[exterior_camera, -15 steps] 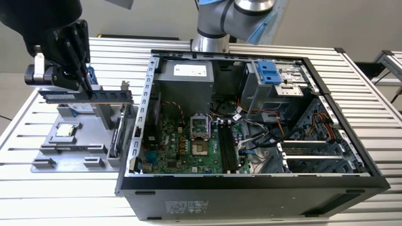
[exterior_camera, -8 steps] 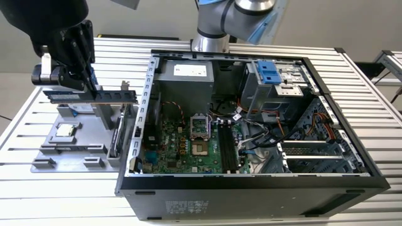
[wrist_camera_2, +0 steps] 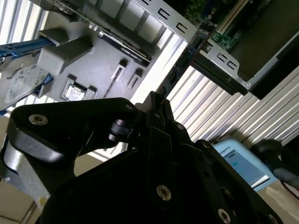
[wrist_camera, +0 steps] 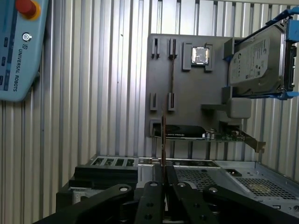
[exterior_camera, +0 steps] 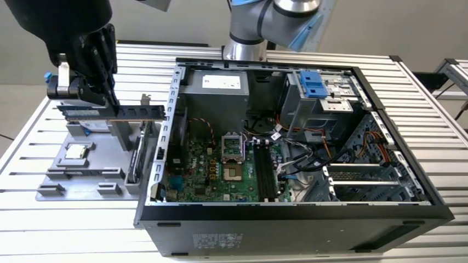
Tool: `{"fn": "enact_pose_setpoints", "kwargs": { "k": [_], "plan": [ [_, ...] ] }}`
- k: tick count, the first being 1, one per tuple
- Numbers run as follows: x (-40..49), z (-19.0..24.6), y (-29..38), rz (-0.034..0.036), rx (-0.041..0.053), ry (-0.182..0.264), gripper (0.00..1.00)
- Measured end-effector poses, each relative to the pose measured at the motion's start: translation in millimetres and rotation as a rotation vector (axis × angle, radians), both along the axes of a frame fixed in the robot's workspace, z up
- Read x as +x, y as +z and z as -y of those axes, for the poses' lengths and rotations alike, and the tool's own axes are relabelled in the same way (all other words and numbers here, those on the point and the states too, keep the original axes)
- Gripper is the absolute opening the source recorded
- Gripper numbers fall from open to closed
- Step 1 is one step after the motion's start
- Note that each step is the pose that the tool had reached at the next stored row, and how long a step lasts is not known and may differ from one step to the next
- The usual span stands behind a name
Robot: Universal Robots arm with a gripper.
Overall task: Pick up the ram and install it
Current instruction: 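Pick up the ram and move it above insertion slot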
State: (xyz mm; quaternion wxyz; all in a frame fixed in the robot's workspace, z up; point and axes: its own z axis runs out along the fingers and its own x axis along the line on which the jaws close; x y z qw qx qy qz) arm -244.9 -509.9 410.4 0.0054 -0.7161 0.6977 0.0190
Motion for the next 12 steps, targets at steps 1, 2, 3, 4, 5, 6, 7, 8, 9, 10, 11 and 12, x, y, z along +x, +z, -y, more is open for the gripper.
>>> {"fn": "enact_pose_setpoints", "kwargs": {
  "k": [1,2,3,4,5,6,7,8,9,10,11,12],
  "plan": [
    [1.2,0.0,0.0,0.0000,0.0000,0.000,0.00],
    [2.4,0.0,0.0,0.0000,0.0000,0.000,0.00],
    [3.6,0.0,0.0,0.0000,0.0000,0.000,0.00],
    [4.9,0.0,0.0,0.0000,0.0000,0.000,0.00],
    [6.2,0.0,0.0,-0.0001,0.0000,0.000,0.00],
    [7.5,0.0,0.0,-0.0001,0.0000,0.000,0.00],
    [8.9,0.0,0.0,-0.0002,0.0000,0.000,0.00],
    [10.5,0.0,-0.1,-0.0003,0.0000,0.000,0.00],
    [12.3,0.0,-0.1,-0.0006,0.0000,0.000,0.00],
    [14.3,0.1,-0.1,-0.0011,0.0000,0.000,0.00],
    [16.2,0.1,-0.2,-0.0015,0.0000,0.000,0.00],
    [18.3,0.0,-0.3,-0.0021,0.0001,0.000,0.00]
  ]
}}
